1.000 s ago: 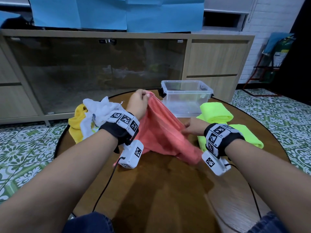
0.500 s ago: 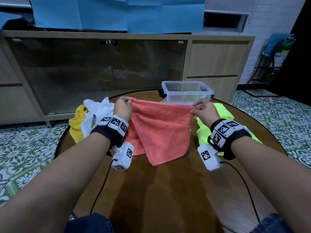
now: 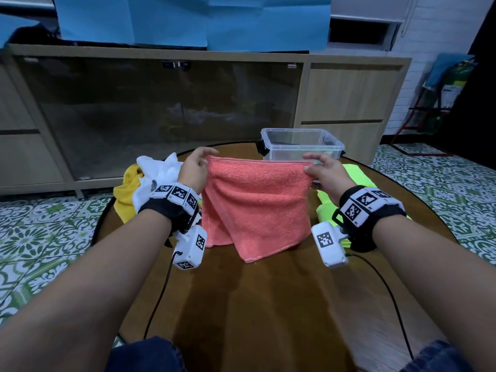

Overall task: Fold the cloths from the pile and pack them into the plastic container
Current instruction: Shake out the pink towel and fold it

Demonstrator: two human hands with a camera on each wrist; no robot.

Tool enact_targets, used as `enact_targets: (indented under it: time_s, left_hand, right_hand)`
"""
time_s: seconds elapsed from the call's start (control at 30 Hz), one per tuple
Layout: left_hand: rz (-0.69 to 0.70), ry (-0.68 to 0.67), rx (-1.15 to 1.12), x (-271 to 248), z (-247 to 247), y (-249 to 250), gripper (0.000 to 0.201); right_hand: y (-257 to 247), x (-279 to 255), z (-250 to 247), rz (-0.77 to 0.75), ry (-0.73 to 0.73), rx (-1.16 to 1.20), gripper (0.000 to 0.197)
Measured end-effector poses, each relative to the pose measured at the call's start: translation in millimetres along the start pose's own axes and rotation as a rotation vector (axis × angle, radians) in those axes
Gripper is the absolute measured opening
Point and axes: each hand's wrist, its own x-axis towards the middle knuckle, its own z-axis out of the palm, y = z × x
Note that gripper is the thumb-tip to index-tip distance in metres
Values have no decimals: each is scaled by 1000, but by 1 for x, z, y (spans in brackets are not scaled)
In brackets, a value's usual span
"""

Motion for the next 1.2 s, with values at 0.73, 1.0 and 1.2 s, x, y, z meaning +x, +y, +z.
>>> enact_targets:
  time_s: [0.73,1.0,1.2]
  left_hand:
    - [-28,-145,-24,-4,-7,-8,12]
    - [-33,-111,17,-5,-8,-13,13]
    - [-56,-125,42,-5,-12,-17,11]
  right_hand:
    - [9,3,-15,138,131,-135,25]
    - [4,3,-14,54,83,-128,19]
    - [1,2,-10,-26,89,-170,18]
